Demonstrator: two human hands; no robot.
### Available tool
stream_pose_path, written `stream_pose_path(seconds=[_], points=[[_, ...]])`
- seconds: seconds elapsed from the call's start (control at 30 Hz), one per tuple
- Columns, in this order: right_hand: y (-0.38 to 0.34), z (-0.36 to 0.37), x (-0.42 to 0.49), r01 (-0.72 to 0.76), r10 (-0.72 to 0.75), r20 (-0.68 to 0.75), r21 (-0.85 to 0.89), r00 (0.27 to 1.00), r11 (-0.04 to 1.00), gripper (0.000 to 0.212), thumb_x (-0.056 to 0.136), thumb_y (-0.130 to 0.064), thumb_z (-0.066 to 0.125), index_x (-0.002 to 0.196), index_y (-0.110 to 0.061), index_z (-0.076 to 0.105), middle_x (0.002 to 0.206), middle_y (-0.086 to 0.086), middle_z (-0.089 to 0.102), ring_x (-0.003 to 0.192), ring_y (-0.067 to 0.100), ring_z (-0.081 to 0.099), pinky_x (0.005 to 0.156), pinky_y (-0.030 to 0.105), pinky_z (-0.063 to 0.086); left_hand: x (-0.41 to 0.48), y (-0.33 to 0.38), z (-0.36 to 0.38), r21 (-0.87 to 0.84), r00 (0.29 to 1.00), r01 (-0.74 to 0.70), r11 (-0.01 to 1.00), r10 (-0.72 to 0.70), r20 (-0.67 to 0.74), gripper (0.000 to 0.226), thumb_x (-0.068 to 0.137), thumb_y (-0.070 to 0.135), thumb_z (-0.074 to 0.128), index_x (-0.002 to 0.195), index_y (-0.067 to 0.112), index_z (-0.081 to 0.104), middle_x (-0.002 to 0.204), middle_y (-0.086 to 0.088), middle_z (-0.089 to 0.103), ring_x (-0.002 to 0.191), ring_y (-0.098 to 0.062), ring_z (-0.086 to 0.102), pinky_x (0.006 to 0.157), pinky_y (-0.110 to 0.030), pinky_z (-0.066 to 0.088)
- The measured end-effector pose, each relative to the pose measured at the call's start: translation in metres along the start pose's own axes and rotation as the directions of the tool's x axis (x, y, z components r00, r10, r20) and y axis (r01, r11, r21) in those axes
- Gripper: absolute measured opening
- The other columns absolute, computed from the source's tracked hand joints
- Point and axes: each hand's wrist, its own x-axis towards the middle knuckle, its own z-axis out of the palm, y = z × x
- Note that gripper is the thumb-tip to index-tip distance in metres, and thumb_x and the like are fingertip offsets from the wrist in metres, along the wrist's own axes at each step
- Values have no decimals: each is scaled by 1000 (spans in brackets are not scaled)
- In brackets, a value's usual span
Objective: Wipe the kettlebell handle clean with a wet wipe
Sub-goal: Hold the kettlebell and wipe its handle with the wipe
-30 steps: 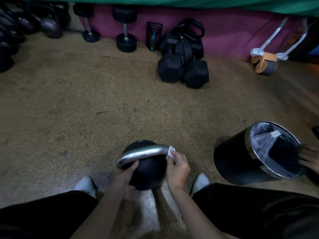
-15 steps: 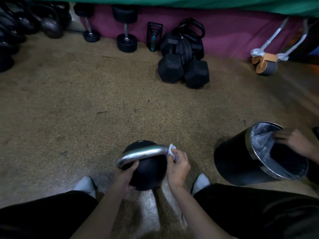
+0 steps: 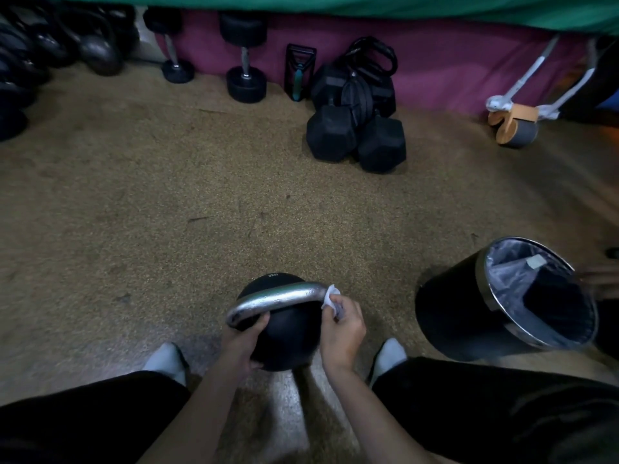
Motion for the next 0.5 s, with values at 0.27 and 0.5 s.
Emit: stream_pose_path(seconds=[0.27, 0.5], points=[[2, 2, -12, 37, -37, 6, 35, 999, 999, 25, 78, 8, 59, 88, -13, 68, 88, -7, 57, 83, 12, 61, 73, 13, 47, 2, -2, -1, -7, 1000, -11, 1000, 11, -4, 72, 77, 29, 87, 139, 23, 51, 136, -15, 60, 120, -44, 58, 62, -55, 58], [-8, -1, 1, 11, -10, -17, 37, 1000, 999, 21, 80, 7, 60, 90, -7, 71, 90, -2, 62, 82, 8, 61, 73, -1, 39, 6, -3, -2, 12, 999, -15, 1000, 15, -38, 81, 71, 33, 90, 140, 26, 47, 139, -14, 57, 124, -44, 55, 77, -69, 53]])
